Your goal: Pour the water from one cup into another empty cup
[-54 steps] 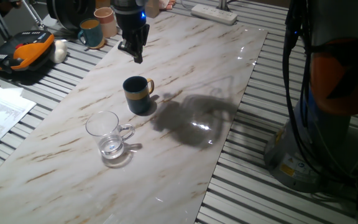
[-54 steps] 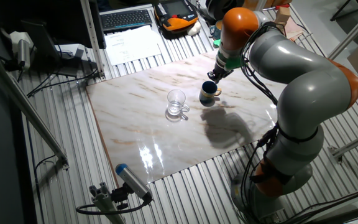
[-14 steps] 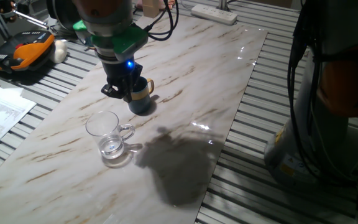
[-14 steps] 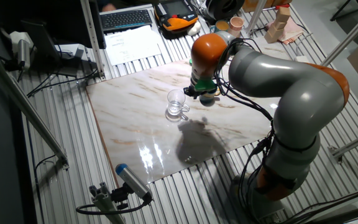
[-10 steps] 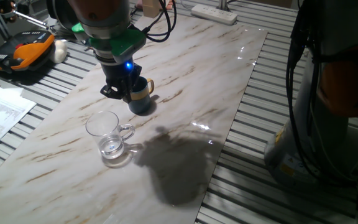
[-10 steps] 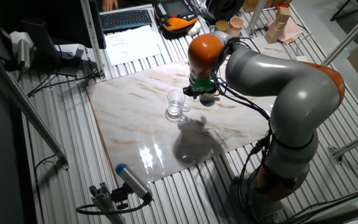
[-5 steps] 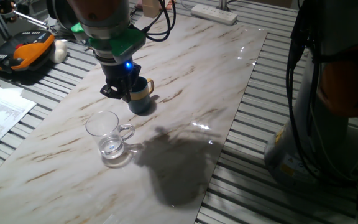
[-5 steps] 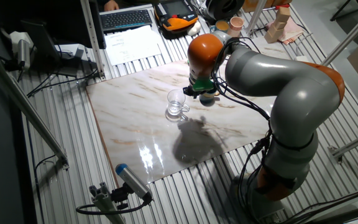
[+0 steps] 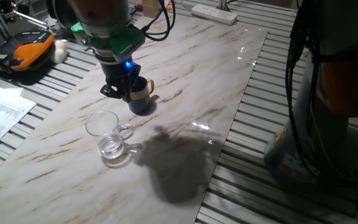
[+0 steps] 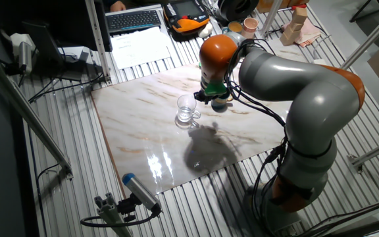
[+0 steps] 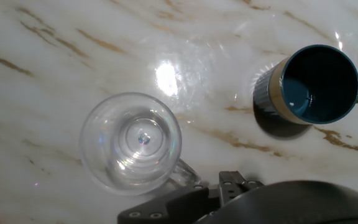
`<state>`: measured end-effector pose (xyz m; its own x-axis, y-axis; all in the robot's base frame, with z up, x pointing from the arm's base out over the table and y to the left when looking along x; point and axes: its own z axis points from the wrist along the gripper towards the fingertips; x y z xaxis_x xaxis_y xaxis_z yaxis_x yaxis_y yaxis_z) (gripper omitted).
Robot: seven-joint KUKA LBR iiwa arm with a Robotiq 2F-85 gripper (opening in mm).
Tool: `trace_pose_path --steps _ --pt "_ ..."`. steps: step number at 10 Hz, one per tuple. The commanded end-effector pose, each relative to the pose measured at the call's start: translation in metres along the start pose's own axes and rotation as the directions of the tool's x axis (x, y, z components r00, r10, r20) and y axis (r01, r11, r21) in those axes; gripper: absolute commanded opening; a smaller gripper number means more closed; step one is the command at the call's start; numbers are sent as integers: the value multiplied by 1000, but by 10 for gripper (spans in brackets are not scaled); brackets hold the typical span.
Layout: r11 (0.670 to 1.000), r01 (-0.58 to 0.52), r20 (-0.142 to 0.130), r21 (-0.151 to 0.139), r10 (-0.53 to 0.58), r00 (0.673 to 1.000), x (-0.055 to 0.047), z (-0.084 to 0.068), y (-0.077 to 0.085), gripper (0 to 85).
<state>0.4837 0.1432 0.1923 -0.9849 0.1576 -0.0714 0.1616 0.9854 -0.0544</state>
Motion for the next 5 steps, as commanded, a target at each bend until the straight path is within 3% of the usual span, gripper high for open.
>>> trace_pose_path --steps 1,4,5 --pt "1000 1 0 0 -1 1000 0 0 0 0" --pt "999 32 1 32 -32 999 0 0 0 0" --pt "998 48 8 31 -48 999 0 0 0 0"
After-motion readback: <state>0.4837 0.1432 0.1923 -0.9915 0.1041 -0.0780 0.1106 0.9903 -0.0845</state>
